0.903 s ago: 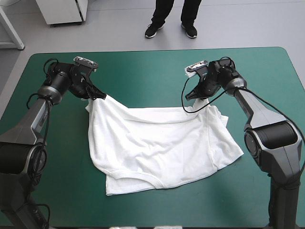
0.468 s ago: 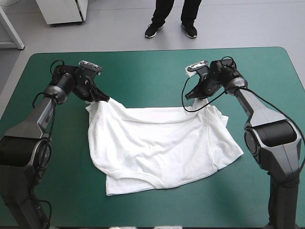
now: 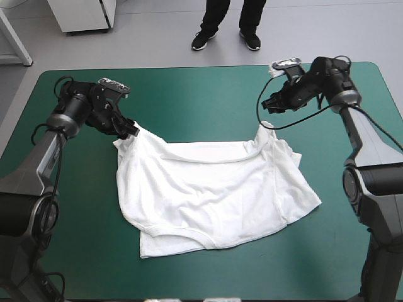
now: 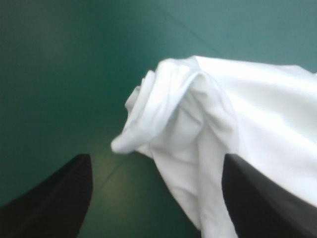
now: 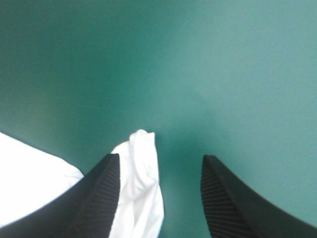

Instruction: Fold the cloth

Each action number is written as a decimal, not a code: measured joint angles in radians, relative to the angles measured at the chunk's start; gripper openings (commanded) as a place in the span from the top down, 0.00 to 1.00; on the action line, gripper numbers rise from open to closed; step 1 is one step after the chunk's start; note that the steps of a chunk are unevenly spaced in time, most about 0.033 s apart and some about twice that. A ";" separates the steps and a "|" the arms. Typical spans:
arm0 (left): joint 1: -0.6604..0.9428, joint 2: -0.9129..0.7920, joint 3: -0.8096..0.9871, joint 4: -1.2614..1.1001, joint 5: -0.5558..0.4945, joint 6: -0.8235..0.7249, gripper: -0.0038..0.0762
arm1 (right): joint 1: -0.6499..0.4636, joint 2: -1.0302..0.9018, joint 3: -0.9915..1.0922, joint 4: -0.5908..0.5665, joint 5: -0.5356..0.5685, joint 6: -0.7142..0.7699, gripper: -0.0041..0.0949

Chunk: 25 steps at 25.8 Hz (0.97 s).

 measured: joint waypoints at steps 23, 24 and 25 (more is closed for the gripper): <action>0.000 -0.405 0.597 -0.099 -0.066 0.051 0.27 | -0.099 -0.685 0.738 -0.024 -0.028 -0.036 0.45; 0.000 -0.396 0.598 -0.099 -0.075 0.051 0.27 | -0.099 -0.697 0.764 -0.027 -0.034 -0.036 0.45; 0.000 -0.371 0.599 -0.099 -0.087 0.051 0.27 | -0.099 -0.712 0.806 -0.033 -0.045 -0.036 0.45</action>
